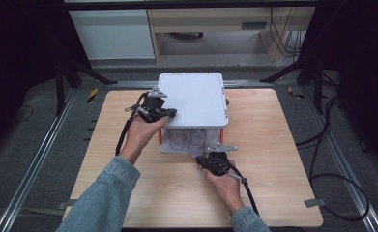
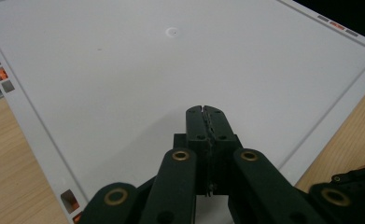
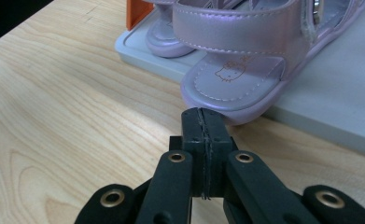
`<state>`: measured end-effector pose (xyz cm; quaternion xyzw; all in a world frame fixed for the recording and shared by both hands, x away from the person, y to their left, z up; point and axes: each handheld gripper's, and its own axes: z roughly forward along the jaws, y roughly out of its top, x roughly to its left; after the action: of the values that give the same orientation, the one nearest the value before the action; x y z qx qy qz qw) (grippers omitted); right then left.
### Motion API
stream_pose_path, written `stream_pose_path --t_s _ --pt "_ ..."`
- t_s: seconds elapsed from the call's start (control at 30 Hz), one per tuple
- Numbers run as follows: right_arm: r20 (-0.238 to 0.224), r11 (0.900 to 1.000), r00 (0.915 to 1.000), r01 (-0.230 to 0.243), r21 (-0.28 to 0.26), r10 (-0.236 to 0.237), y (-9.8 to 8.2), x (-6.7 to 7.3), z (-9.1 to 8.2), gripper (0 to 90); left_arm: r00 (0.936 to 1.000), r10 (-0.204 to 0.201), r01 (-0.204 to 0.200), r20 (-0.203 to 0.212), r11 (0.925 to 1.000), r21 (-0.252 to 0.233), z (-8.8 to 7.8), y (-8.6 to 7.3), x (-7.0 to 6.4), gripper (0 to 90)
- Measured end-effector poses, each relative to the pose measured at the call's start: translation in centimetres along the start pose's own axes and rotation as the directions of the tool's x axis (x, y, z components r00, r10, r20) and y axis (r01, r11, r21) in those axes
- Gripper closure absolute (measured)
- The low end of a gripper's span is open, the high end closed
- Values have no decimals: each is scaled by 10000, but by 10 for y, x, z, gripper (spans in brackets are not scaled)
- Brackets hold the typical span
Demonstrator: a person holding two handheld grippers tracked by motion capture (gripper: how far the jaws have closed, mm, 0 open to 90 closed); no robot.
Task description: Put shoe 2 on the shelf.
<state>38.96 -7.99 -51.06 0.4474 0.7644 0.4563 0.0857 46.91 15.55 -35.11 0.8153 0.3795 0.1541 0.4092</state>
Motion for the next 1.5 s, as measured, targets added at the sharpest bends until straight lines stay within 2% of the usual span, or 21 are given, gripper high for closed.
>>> stream_pose_path --t_s 0.33,0.83,0.93,1.03,1.2,1.5 --pt "176 9991 9989 -428 34 428 13 -12 10 900 10000 -16 16 27 10000 0 0 0 0 890" --pt "205 9983 9981 -581 16 581 22 -12 14 900 10000 -48 48 39 10000 1 0 0 0 891" --pt "139 9965 9964 -833 -20 833 22 -13 16 900 10000 -69 69 31 10000 -10 0 0 0 891" --pt "146 9961 9960 -878 -51 879 23 -13 17 900 10000 -52 52 41 10000 22 0 0 0 891" --pt "328 9954 9949 -951 -146 956 26 -16 22 900 10000 -45 44 35 10000 20 0 0 0 891" --pt "393 9936 9930 -1109 -236 1117 29 -19 26 900 10000 -31 31 44 10000 3 0 0 1 891"
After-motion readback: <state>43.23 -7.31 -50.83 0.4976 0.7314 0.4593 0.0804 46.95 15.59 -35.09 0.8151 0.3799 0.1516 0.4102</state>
